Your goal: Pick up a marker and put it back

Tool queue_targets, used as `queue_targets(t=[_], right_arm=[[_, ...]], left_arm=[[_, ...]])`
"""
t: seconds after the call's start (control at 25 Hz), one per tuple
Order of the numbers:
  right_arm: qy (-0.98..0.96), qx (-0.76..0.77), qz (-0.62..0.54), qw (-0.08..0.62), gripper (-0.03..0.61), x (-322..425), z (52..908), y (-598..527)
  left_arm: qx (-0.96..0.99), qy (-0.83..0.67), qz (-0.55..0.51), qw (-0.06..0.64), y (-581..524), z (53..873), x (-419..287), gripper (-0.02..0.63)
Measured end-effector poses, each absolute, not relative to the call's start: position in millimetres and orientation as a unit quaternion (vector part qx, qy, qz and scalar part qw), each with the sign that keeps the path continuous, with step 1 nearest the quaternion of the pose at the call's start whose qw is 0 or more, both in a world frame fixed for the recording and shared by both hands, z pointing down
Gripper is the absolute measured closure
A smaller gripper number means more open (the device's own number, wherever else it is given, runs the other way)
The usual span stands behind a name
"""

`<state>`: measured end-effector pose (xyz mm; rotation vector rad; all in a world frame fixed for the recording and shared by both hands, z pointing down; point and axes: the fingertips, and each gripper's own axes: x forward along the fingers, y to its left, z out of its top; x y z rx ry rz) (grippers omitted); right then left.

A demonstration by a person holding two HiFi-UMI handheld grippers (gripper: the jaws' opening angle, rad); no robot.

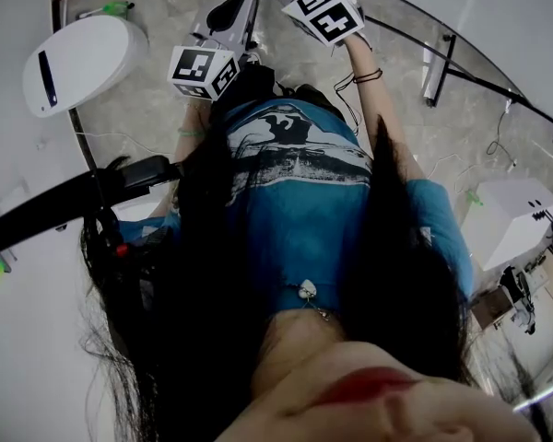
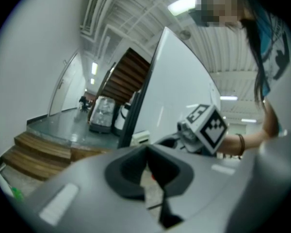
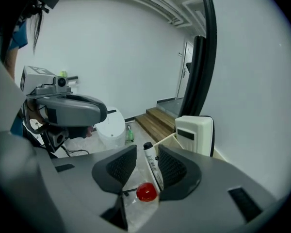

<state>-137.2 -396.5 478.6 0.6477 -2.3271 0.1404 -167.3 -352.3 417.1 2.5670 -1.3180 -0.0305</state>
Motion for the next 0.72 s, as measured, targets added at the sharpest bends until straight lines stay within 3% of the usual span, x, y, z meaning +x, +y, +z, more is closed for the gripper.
queue_targets(t=[0.36, 0.72], right_arm=[[-0.868, 0.278, 0.030, 0.411, 0.459, -121, 494, -411], [-0.876, 0.286, 0.039, 0.387, 0.474, -120, 491, -409]], left_arm=[[0.886, -0.445, -0.007, 0.128, -360, 418, -154, 0.612], [0.886, -0.446, -0.002, 0.125, -362, 418, -156, 0.612]])
